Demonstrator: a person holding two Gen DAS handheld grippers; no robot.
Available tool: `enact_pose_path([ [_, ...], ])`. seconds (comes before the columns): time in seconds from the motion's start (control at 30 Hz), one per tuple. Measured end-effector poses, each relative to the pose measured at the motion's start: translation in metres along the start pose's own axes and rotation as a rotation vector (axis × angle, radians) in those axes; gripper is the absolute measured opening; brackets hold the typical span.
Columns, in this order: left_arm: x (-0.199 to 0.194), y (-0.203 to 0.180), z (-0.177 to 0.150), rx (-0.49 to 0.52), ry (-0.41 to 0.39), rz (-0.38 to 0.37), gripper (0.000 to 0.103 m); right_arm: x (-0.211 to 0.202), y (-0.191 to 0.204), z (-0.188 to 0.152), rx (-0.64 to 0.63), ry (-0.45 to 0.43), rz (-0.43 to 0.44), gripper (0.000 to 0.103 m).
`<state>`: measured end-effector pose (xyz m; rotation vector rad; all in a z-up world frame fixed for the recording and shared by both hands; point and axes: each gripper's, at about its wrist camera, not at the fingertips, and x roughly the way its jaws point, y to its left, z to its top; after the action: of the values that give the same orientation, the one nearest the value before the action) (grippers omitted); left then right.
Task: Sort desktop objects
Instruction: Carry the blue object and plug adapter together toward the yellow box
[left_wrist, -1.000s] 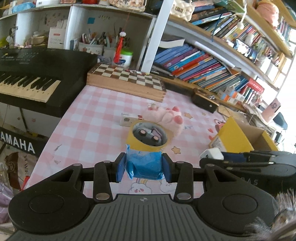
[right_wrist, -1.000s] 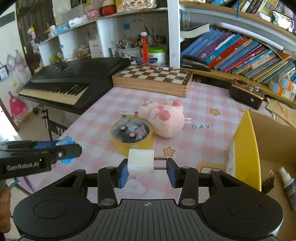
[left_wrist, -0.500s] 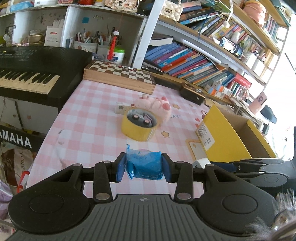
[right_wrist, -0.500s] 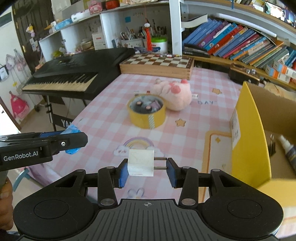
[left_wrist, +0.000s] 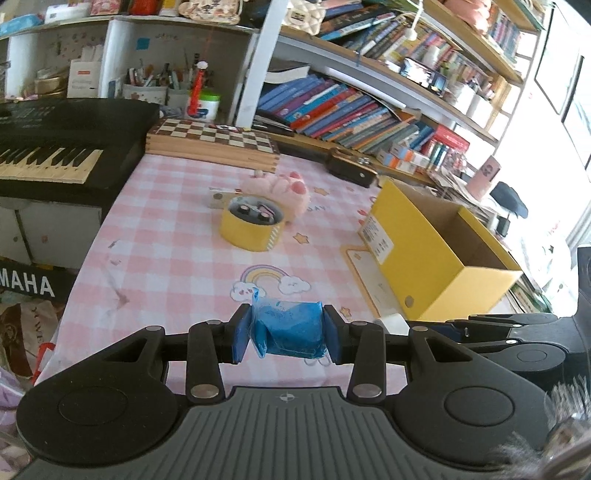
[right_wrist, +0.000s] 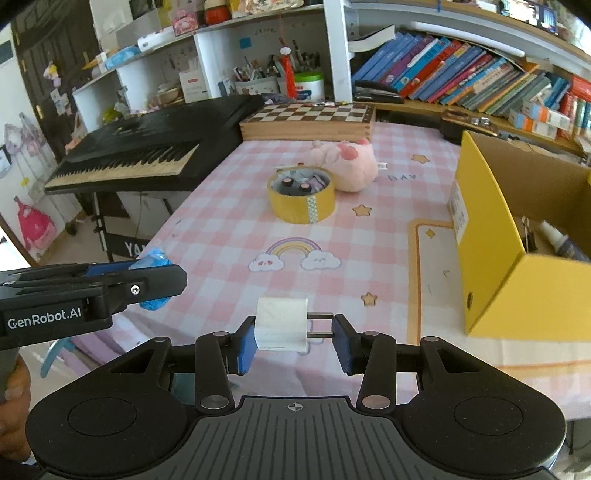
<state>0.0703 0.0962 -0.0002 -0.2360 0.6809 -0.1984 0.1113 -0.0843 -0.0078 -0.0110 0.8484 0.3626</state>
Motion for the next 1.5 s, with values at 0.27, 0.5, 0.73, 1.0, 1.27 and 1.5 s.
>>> enact_pose_path([
  [0.27,-0.012,-0.006,-0.012,0.044,0.019,-0.032,0.037,-0.016,0.005,-0.022,0.043,-0.008,-0.024,0.043],
  [0.5,-0.013,-0.018,-0.023,0.086,0.051,-0.084,0.037,-0.030,0.000,-0.043,0.105,-0.004,-0.067,0.043],
  [0.73,-0.007,-0.037,-0.030,0.144,0.077,-0.154,0.037,-0.045,-0.014,-0.061,0.175,-0.007,-0.127,0.043],
  [1.0,0.006,-0.065,-0.032,0.221,0.116,-0.249,0.037,-0.061,-0.034,-0.076,0.257,-0.012,-0.204,0.043],
  [1.27,0.022,-0.089,-0.031,0.271,0.147,-0.315,0.037,-0.071,-0.053,-0.087,0.321,-0.011,-0.260,0.043],
  [1.5,0.034,-0.110,-0.029,0.304,0.161,-0.347,0.037,-0.075,-0.071,-0.088,0.340,-0.012,-0.280,0.043],
])
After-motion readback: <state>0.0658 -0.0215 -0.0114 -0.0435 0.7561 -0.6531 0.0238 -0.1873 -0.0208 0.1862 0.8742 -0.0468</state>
